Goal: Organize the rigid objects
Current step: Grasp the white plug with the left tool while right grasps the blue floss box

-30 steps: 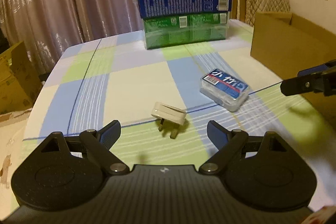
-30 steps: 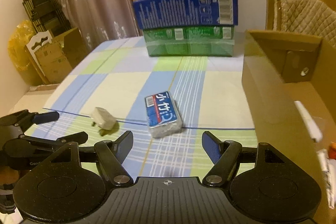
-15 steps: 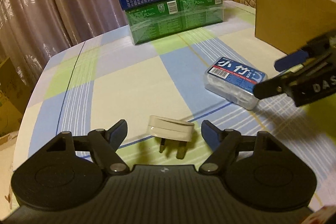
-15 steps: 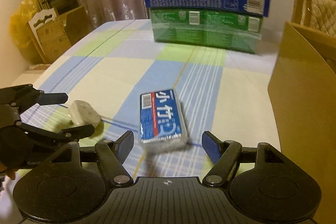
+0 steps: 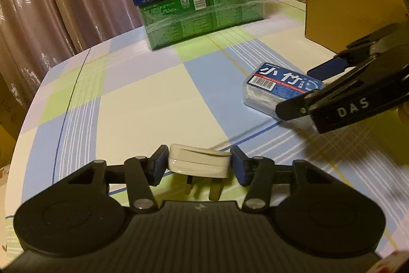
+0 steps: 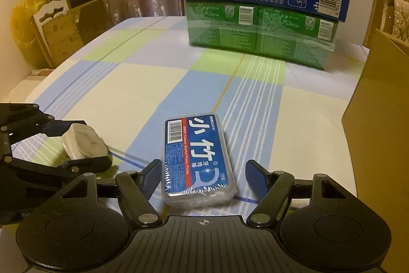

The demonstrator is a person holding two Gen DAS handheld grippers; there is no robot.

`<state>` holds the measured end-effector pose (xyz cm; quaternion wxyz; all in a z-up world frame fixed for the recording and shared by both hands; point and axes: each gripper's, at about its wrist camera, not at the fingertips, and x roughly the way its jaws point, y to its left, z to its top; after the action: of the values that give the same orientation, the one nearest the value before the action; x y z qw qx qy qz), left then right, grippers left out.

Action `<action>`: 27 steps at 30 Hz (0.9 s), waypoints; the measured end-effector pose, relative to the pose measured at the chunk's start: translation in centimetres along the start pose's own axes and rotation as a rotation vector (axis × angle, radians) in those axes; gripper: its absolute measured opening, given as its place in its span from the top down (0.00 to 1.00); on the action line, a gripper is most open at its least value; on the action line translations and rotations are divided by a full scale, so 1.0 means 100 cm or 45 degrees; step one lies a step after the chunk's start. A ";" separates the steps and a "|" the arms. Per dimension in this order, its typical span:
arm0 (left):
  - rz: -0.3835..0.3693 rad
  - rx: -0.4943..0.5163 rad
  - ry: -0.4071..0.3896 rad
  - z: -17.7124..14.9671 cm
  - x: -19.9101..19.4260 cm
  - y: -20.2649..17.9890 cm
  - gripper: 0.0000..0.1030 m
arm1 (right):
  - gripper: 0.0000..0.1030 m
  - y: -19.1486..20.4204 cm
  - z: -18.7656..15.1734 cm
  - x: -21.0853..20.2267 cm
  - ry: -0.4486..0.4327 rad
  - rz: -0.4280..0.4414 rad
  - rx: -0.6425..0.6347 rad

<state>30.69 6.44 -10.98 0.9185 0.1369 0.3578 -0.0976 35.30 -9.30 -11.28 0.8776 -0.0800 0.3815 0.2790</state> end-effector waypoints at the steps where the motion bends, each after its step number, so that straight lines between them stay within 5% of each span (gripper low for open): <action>1: -0.003 -0.013 0.003 0.000 0.000 0.001 0.54 | 0.33 0.001 0.000 0.001 -0.001 0.001 -0.004; 10: -0.014 -0.079 0.026 0.002 -0.002 0.007 0.54 | 0.47 0.012 -0.001 0.011 0.003 -0.029 -0.106; 27: -0.038 -0.249 0.049 0.005 -0.010 0.022 0.55 | 0.48 0.006 0.007 -0.014 -0.035 -0.051 0.040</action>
<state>30.91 8.43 -9.55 0.9189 0.0432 0.3853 -0.0732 34.63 -9.10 -9.73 0.8892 -0.0701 0.3722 0.2566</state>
